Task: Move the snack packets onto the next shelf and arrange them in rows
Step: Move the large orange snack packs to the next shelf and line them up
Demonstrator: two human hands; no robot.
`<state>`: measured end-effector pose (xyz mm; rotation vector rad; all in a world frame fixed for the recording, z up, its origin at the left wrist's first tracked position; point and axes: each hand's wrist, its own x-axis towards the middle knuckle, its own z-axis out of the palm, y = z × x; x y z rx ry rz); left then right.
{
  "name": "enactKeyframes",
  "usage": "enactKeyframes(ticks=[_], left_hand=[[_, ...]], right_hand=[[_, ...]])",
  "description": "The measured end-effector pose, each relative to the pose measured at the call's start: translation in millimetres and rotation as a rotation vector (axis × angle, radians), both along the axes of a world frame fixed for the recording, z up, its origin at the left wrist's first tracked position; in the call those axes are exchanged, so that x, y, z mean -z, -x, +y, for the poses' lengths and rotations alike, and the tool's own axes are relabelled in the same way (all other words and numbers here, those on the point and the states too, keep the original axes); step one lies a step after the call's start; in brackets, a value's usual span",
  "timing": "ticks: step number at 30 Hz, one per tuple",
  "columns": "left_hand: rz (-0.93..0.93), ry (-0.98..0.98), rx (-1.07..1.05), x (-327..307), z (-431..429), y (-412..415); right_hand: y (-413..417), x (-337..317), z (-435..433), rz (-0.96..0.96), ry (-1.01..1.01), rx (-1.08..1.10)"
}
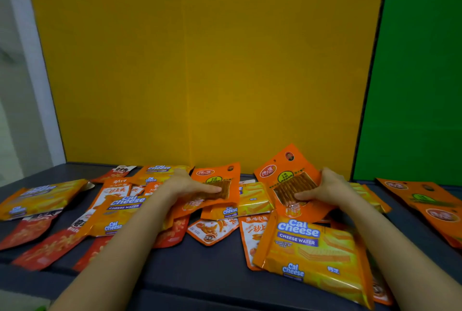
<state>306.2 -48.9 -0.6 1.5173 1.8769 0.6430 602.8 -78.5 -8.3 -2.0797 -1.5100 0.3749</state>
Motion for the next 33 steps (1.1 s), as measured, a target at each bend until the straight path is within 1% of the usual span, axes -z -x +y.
enactKeyframes(ticks=[3, 6, 15, 18, 20, 23, 26, 28, 31, 33], left_hand=[[-0.135, -0.077, -0.020, -2.7, 5.3, -5.1], [-0.207, -0.161, -0.020, -3.2, 7.2, -5.9], [-0.542, -0.113, 0.038, -8.6, 6.7, 2.5], [-0.622, -0.154, 0.112, -12.4, 8.8, 3.6], [-0.643, -0.189, 0.140, -19.0, 4.6, 1.8], [-0.674, -0.263, 0.146, -32.2, -4.0, -5.6], [-0.691, -0.306, 0.147, -43.6, -14.4, -28.6], [-0.707, -0.313, 0.180, -49.3, -22.2, -53.2], [-0.718, -0.289, 0.261, -55.8, -37.3, -99.5], [-0.734, -0.267, 0.303, -58.7, -52.3, -133.6]], right_hand=[[-2.1, -0.1, -1.3, 0.055, -0.072, 0.012], [-2.6, -1.0, -2.9, 0.094, -0.162, 0.027], [-3.2, -2.8, -14.0, 0.217, -0.364, 0.043], [-6.9, -9.4, -22.7, 0.219, -0.441, 0.068], [-12.1, -15.5, -31.4, 0.241, -0.499, 0.103], [-24.0, -24.7, -49.3, 0.367, -0.537, 0.143], [-40.7, -31.5, -74.3, 0.635, -0.523, 0.138], [-55.8, -34.4, -93.6, 0.753, -0.531, 0.126], [-87.1, -37.5, -128.5, 0.820, -0.545, 0.123], [-115.0, -40.2, -154.7, 0.807, -0.534, 0.140]])
